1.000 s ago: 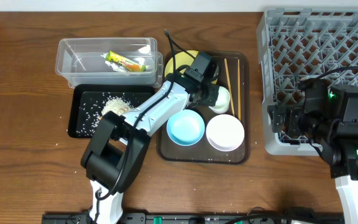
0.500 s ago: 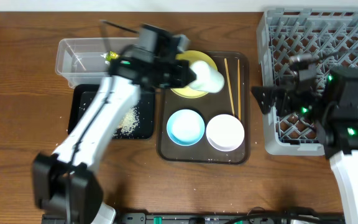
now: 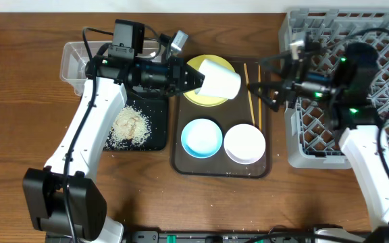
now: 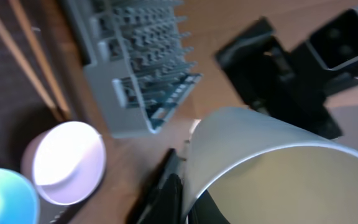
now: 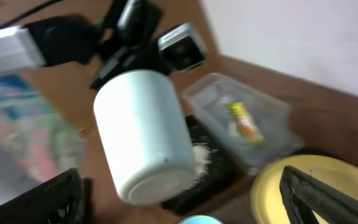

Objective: Sort waste into correct bins and load items into the dishwasher rack
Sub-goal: 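Hand the white cup from the left gripper to the right gripper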

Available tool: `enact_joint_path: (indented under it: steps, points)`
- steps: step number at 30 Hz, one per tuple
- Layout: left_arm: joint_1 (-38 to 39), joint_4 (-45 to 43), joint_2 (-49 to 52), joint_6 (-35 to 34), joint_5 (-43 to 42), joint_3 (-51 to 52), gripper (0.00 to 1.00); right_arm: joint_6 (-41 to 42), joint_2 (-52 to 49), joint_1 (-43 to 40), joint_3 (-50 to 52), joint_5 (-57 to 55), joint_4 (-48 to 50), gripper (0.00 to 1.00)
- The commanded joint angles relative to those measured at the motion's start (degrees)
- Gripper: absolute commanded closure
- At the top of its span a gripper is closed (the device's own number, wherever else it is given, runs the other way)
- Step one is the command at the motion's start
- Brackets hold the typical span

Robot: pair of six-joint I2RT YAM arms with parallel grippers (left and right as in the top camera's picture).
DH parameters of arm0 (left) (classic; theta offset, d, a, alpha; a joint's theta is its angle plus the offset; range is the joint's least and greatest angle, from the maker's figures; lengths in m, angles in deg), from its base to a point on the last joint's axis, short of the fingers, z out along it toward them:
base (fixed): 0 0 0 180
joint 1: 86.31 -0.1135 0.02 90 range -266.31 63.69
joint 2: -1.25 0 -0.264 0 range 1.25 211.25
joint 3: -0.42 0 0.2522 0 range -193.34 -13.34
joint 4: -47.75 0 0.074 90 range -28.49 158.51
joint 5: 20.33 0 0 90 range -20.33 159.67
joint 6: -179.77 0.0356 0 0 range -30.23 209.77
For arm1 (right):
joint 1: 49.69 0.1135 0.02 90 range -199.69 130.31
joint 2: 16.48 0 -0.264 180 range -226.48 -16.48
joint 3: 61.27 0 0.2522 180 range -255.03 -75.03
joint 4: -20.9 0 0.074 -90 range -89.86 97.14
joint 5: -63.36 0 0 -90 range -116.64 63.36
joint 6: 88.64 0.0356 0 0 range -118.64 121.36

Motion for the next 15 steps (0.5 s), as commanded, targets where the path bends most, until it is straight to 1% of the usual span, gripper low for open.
enact_joint_path:
  steps: [1,5,15]
  points:
    - [-0.04,-0.15,-0.09,1.33,-6.21,-0.31,0.94,3.06,-1.11,2.86,-0.59,4.35,1.55,0.01]
    - [-0.04,-0.11,-0.09,1.33,-7.56,-0.31,0.94,3.06,-1.7,5.44,-0.59,4.33,3.06,0.03]
    - [-0.02,-0.33,-0.09,1.33,-7.54,-0.31,0.94,3.08,-1.7,8.9,-0.59,4.31,4.5,0.19]
